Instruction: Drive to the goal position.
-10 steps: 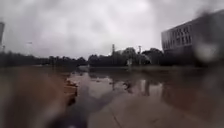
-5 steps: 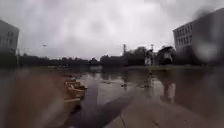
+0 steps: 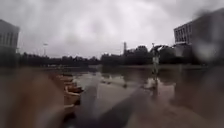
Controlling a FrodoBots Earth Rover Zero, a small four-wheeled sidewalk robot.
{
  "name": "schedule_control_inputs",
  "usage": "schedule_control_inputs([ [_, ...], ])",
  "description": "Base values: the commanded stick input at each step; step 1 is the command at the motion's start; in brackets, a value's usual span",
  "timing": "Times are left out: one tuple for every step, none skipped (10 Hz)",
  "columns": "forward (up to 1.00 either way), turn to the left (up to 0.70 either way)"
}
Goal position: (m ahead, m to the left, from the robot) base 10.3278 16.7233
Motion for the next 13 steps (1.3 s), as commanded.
schedule_control_inputs([
  [0.70, 0.00],
  [0.70, 0.00],
  [0.70, 0.00],
  [0.70, 0.00],
  [0.70, 0.00],
  [0.70, 0.00],
  [0.70, 0.00],
  [0.70, 0.00],
  [0.70, 0.00],
  [0.70, 0.00],
  [0.70, 0.27],
  [0.70, 0.35],
  [0.70, 0.20],
])
